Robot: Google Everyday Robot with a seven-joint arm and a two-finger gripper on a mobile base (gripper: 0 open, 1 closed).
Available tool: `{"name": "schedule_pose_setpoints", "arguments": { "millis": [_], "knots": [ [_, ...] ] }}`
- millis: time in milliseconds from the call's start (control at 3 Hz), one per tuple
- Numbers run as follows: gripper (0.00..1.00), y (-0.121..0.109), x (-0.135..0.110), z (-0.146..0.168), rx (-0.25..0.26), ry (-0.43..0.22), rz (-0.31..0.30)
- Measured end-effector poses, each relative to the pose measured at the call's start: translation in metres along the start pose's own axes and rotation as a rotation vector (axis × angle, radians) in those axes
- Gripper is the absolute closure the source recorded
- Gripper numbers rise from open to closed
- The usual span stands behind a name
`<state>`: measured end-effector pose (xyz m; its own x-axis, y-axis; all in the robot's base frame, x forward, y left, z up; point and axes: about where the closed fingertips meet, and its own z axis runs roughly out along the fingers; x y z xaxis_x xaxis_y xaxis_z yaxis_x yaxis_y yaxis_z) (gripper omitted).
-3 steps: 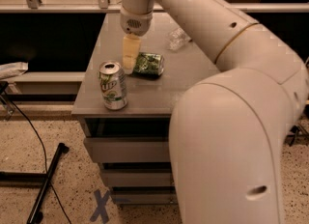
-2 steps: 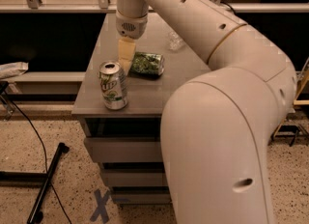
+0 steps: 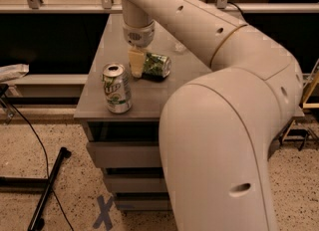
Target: Place green can upright
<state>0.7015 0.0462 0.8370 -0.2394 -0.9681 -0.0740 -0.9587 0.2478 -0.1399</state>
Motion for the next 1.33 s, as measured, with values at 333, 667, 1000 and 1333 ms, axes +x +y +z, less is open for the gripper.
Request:
{"name": "schedule_pose_setpoints", "arguments": {
  "millis": [333, 667, 1000, 1333],
  "knots": [
    [0.63, 0.000, 0.001, -0.013, 0.027, 0.026, -0.014],
    [0.85, 0.001, 0.000, -0.046, 0.040, -0.001, -0.057],
    [1.00, -0.011, 0.010, -0.089, 0.047, -0.142, -0.077],
    [1.00, -0.019, 0.045, -0.140, 0.039, -0.433, -0.058]
  ]
}}
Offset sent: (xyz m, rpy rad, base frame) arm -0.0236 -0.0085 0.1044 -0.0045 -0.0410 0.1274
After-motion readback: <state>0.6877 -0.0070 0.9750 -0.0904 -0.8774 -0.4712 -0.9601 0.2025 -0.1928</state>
